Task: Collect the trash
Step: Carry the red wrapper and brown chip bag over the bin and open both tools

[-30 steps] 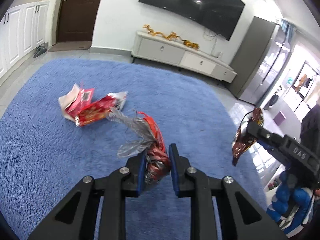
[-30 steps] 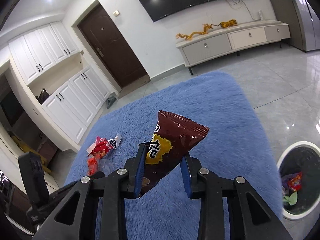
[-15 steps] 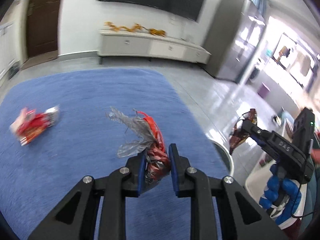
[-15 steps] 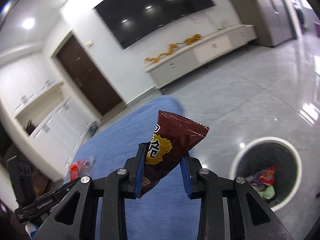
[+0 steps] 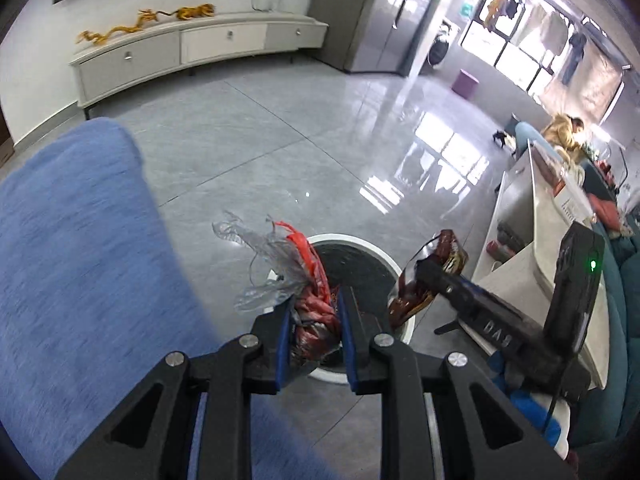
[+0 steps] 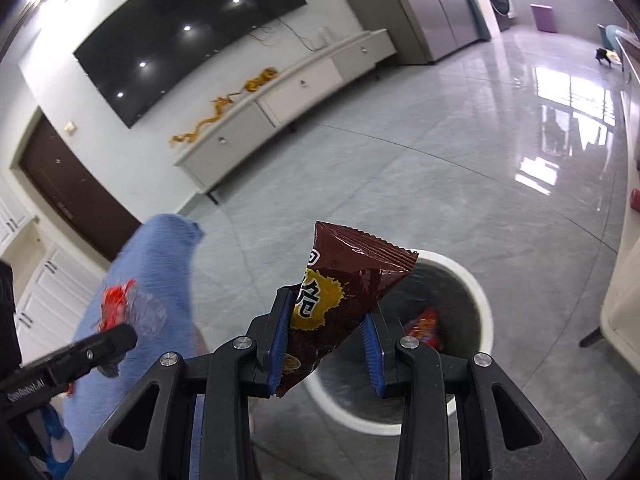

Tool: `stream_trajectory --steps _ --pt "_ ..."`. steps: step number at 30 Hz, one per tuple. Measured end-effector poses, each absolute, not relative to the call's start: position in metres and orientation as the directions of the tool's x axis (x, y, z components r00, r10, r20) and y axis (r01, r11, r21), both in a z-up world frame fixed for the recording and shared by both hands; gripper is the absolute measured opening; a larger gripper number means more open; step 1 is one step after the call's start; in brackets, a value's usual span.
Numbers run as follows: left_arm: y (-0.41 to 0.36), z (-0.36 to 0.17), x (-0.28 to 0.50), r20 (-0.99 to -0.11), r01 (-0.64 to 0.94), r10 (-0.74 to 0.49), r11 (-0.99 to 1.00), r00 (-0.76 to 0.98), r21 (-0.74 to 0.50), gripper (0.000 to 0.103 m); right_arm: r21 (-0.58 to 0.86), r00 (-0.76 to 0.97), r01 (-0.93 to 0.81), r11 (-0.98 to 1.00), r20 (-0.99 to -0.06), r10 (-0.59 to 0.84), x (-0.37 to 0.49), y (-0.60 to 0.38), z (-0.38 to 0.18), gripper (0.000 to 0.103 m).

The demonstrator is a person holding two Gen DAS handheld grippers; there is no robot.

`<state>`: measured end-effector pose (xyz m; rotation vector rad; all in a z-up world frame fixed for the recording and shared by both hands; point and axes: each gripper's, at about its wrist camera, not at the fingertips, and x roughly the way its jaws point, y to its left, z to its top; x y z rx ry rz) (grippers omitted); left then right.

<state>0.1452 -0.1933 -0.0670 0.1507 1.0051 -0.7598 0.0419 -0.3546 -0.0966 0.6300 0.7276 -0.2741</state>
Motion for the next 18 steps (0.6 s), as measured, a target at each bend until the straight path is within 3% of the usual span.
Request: stream_trajectory --steps 6,8,9,10,12,18 --pt "-0.233 -0.085 0.167 -0.823 0.625 -0.509 0.735 0.253 -0.262 0.024 0.401 0.679 0.490 0.774 -0.732 -0.050 0.046 -0.370 -0.125 0.037" --pt "-0.238 -0.090 0.170 -0.823 0.619 -0.519 0.732 0.233 -0.286 0.045 0.402 0.671 0.506 0.764 -0.740 -0.055 0.046 -0.377 -0.133 0.039" --pt "-0.241 -0.091 0.174 -0.821 0.608 -0.521 0.737 0.235 -0.294 0.061 0.403 0.667 0.511 0.759 -0.743 -0.055 0.045 -0.379 -0.137 0.041" --pt "-0.240 -0.092 0.175 -0.817 0.600 -0.525 0.741 0.238 -0.301 0.065 0.403 0.664 0.517 0.755 -0.746 -0.057 0.047 -0.380 -0.138 0.044" --pt "-0.242 -0.094 0.177 -0.816 0.586 -0.532 0.744 0.227 -0.322 0.065 0.407 0.659 0.530 0.744 -0.750 -0.059 0.046 -0.385 -0.143 0.053" --pt "-0.239 -0.093 0.167 -0.820 0.592 -0.514 0.752 0.251 -0.290 0.065 0.426 0.653 0.554 0.715 -0.755 -0.056 0.038 -0.393 -0.151 0.057"
